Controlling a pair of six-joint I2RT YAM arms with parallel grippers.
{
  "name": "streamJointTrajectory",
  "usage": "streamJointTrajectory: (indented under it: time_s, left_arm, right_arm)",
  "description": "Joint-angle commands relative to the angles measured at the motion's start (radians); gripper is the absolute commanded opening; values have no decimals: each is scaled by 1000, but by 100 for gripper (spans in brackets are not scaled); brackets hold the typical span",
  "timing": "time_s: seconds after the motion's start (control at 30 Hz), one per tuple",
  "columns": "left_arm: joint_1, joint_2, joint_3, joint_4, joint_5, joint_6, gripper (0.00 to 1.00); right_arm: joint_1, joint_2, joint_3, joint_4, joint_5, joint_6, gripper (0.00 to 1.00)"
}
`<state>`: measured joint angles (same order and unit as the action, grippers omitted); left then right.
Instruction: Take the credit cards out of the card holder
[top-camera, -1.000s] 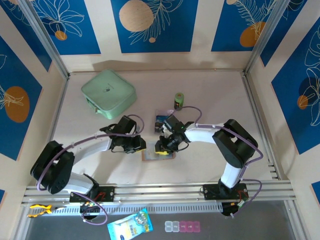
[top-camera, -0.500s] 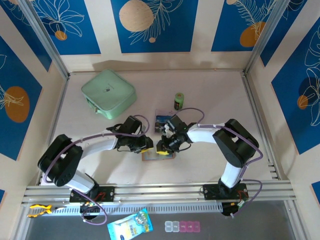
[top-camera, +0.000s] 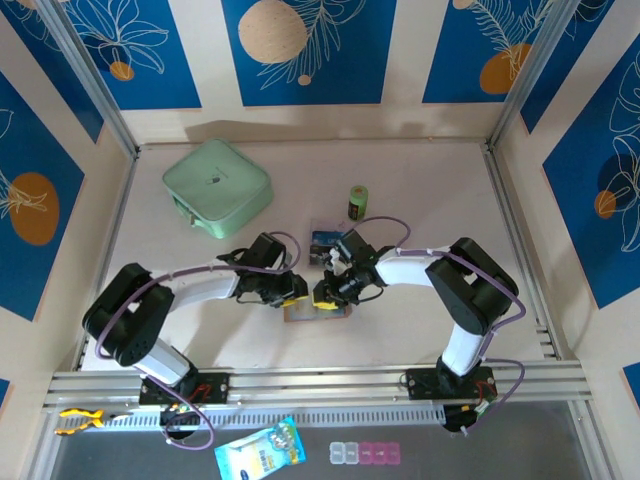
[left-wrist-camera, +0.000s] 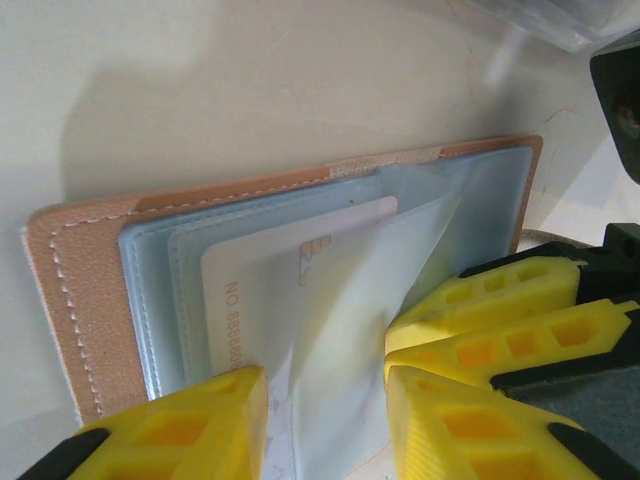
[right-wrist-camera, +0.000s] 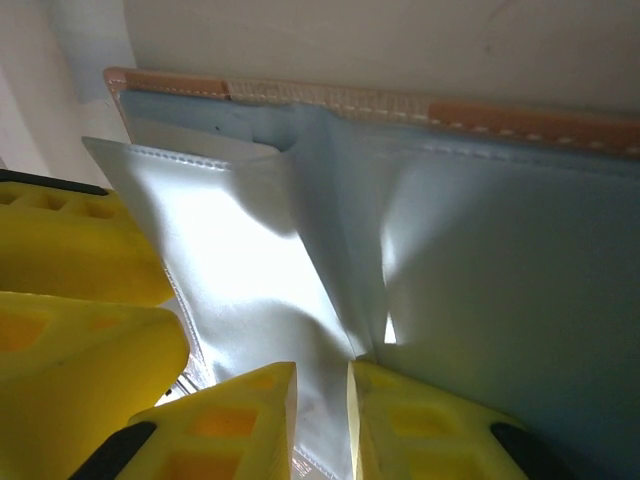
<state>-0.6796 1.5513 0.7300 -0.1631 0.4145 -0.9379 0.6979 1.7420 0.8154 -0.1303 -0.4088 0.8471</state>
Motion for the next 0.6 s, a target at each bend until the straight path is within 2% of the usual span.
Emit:
streamJointTrajectory:
  time_s: [0.0, 0.2, 0.33, 0.57]
  left_arm:
    - [-8, 15, -18, 15, 0, -9, 37]
    - [-10, -1, -18, 40, 10, -23, 31]
    - [-11, -26, -2, 21, 10, -23, 31]
    - [-26, -36, 47, -2, 27, -23, 28]
  right_arm:
    - [-3, 8, -25, 0, -2, 9, 21]
    - [-1, -35, -30, -1, -5, 1, 21]
    - [0, -103, -33, -26, 13, 4, 30]
    - [-14, -222, -27, -126, 69, -12, 31]
